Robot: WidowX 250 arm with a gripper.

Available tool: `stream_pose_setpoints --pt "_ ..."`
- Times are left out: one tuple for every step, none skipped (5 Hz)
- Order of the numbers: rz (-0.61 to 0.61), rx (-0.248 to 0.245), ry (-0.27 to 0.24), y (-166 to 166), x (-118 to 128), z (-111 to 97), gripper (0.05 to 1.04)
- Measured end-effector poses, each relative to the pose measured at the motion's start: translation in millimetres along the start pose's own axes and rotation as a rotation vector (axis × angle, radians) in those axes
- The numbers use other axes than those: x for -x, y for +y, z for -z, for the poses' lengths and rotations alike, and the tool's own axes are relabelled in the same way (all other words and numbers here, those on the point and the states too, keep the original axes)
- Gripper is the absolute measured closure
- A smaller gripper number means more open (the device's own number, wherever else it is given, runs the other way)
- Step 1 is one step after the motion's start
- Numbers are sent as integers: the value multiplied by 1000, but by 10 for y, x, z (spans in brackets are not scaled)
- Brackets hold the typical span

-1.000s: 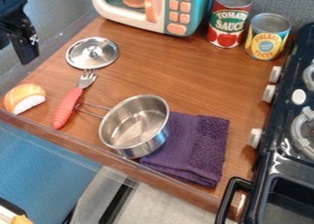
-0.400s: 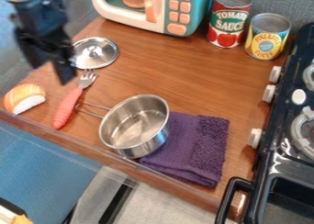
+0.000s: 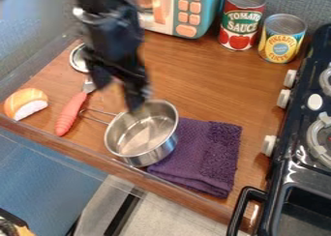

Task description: Put the silver pot on the right side of the silver pot cover

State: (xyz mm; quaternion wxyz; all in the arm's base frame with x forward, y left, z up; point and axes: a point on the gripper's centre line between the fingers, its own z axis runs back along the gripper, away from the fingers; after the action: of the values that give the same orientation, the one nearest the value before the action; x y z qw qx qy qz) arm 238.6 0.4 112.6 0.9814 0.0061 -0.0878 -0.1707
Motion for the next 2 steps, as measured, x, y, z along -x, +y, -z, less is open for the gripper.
stream_pose_setpoints --pt "10 45 14 -401 -126 179 83" --pt "2 70 65 -515 -119 458 83"
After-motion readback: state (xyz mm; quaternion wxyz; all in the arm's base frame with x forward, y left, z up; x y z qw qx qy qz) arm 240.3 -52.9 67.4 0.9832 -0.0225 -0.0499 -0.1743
